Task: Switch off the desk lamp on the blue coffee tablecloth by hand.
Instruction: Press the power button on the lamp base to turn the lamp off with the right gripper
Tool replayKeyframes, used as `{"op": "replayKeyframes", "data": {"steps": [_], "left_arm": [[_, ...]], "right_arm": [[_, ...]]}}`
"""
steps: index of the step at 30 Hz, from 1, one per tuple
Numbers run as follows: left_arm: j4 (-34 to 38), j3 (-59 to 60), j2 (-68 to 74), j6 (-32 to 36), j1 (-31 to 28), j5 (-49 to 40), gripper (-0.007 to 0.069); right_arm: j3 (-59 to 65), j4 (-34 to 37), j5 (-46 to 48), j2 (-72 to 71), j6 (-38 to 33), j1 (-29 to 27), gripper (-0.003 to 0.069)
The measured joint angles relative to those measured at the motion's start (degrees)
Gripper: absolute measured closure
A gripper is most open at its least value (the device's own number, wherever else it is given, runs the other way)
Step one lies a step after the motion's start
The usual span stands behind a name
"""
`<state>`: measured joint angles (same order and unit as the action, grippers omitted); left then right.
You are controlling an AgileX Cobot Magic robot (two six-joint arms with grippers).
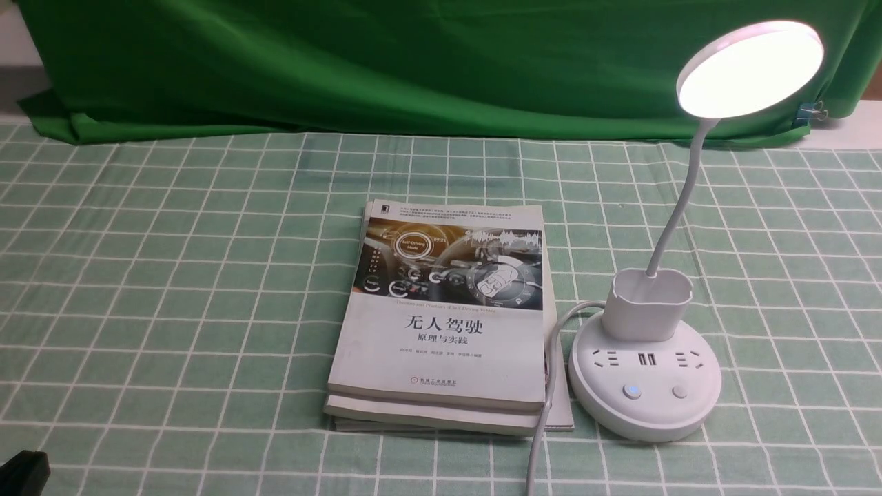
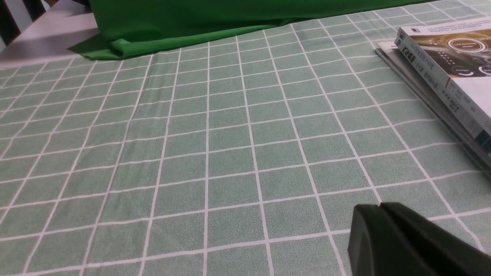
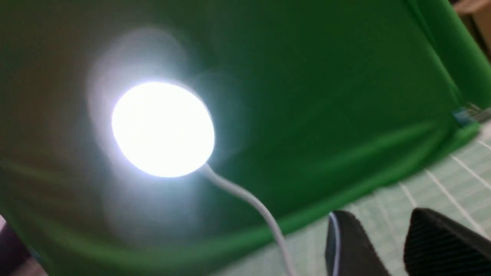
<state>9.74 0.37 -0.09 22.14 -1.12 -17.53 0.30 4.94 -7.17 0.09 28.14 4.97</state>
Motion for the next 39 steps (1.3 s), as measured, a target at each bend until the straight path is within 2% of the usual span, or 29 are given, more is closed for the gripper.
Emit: {"op": "replayKeyframes", "data": {"steps": [3,6,8,11,15,18,27,39], "left_arm": [[0.0,0.0,0.0,0.0,0.0,0.0,0.0624],[0.0,0.0,0.0,0.0,0.0,0.0,0.0624],[0.0,0.0,0.0,0.0,0.0,0.0,0.0624],[0.0,0.0,0.0,0.0,0.0,0.0,0.0624],[0.0,0.0,0.0,0.0,0.0,0.0,0.0624],[0.0,0.0,0.0,0.0,0.0,0.0,0.0624],[0.0,0.0,0.0,0.0,0.0,0.0,0.0624],[0.0,0.0,0.0,0.0,0.0,0.0,0.0624]], "right_arm": [[0.0,0.07,-0.01,0.0,3.27,0.06,0.0455],[-1.51,0.13,6.11,1.71,3.39,0.99,0.053],[-8.73,0.13,16.7,7.47,-1.02,3.61,0.0606],[-19.19,0.13,29.57,18.28,-8.85,7.63,0.0613],[-31.53,-0.15,46.04,34.09,-15.96,11.46,0.0616],[-37.8,-0.59,53.62,45.82,-20.39,12.62,0.0617],[-48.57,-0.65,55.35,73.0,-28.14,12.7,0.062],[-55.37,-0.39,51.7,91.64,-29.55,12.7,0.062]]}}
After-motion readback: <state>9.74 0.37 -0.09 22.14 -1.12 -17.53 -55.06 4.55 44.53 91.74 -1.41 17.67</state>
